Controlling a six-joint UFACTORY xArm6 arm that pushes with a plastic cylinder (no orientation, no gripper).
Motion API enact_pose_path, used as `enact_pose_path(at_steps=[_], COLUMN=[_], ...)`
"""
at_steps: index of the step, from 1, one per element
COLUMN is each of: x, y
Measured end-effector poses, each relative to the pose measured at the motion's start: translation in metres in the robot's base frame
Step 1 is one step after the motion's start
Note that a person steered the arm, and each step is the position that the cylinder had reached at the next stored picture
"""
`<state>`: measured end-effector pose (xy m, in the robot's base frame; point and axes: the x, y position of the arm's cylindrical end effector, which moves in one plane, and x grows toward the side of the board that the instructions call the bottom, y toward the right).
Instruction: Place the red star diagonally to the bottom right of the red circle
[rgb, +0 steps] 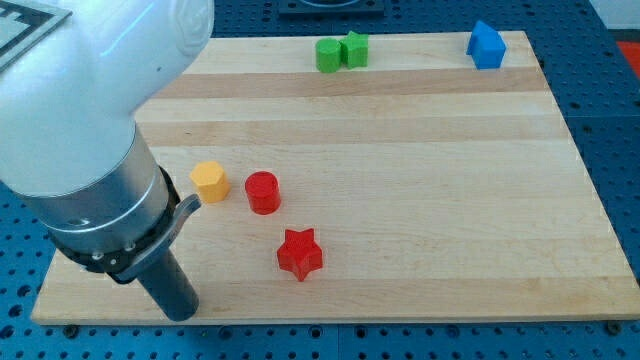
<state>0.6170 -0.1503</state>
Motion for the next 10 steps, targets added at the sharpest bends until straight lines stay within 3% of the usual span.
enact_pose_path(at_steps=[3, 5, 6, 8, 9, 10], x=[-0.032, -0.022, -0.021, -0.090, -0.113, -0.110], y=[0.000, -0.010, 0.048, 0.126, 0.133, 0.105])
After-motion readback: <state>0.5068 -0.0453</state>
